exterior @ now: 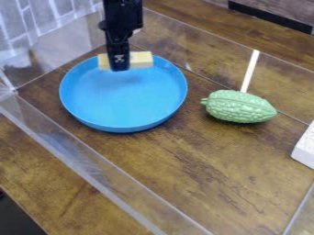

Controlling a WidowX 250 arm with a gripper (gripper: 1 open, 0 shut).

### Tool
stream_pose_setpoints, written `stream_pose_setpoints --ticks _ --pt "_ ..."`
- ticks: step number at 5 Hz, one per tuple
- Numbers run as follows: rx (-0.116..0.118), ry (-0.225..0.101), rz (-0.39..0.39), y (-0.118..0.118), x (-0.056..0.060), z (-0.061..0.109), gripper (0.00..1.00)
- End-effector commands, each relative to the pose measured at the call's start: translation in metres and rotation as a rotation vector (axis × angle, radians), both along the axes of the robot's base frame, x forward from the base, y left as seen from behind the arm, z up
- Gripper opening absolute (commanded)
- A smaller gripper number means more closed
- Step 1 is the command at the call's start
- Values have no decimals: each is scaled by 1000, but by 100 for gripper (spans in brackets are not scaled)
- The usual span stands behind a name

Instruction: Remove the yellow block from inside the blue tray and put it on the table

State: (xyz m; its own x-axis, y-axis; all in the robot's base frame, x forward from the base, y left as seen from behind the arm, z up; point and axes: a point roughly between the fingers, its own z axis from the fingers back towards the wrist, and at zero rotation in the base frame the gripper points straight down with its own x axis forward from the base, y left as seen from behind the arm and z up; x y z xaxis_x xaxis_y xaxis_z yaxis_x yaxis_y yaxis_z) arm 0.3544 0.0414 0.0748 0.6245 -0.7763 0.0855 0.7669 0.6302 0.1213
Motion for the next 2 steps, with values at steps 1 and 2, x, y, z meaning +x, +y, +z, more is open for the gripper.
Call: stream_pose_setpoints --ticks 1,2 --pt "33 -99 -2 15 19 31 0" --pt "55 -115 12 37 32 33 0"
